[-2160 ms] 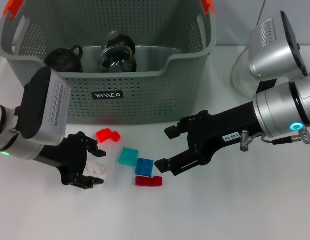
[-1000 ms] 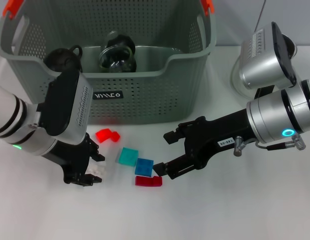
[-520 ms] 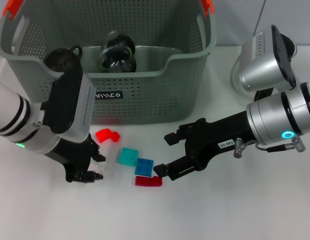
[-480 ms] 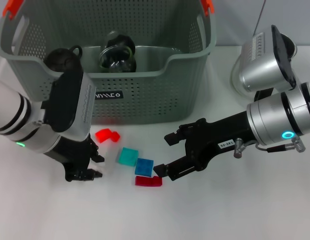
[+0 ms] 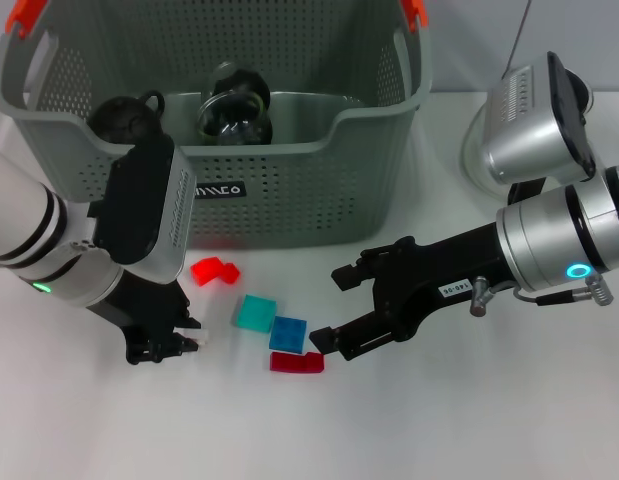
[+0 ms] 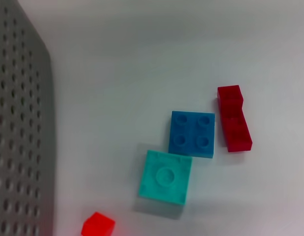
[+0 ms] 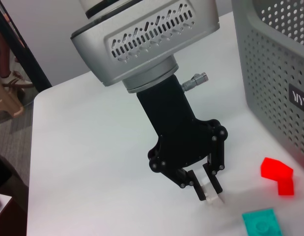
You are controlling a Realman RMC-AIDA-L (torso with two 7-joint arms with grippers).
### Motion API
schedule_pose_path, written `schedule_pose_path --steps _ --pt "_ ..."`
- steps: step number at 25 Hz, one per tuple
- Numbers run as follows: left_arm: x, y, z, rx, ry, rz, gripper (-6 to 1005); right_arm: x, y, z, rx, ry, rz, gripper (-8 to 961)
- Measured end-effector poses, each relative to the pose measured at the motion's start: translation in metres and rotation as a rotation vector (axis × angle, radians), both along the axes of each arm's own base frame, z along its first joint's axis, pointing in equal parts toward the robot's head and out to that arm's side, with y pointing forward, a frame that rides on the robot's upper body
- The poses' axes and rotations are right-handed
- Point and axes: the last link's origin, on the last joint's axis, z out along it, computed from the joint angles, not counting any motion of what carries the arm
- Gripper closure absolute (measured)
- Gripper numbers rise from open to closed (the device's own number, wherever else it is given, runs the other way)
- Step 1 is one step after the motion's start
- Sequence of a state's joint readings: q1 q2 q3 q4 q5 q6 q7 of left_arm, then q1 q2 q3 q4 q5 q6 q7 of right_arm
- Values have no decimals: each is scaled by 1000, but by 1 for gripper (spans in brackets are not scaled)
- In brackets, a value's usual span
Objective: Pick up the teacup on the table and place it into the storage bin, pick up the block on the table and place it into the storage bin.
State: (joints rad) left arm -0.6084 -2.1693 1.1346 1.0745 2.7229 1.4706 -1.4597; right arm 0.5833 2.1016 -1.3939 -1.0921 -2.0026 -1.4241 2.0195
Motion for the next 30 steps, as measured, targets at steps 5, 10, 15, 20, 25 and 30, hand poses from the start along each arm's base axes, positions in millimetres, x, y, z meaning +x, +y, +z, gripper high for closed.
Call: schedule_pose_path --steps 5,10,15,20,25,30 --pt "7 -4 5 -6 -48 52 848 1 0 1 2 1 6 9" --pt "29 -20 33 -69 -276 167 847 3 0 2 4 1 7 9" --pt "47 -23 71 -58 -567 232 838 12 1 8 11 19 -13 9" --pt "70 3 113 108 -846 185 817 21 0 15 22 39 -20 9" --pt "74 55 135 447 -941 222 796 23 -1 16 14 43 -25 8" --pt "65 92 132 652 -934 358 774 25 -3 14 2 42 -30 8"
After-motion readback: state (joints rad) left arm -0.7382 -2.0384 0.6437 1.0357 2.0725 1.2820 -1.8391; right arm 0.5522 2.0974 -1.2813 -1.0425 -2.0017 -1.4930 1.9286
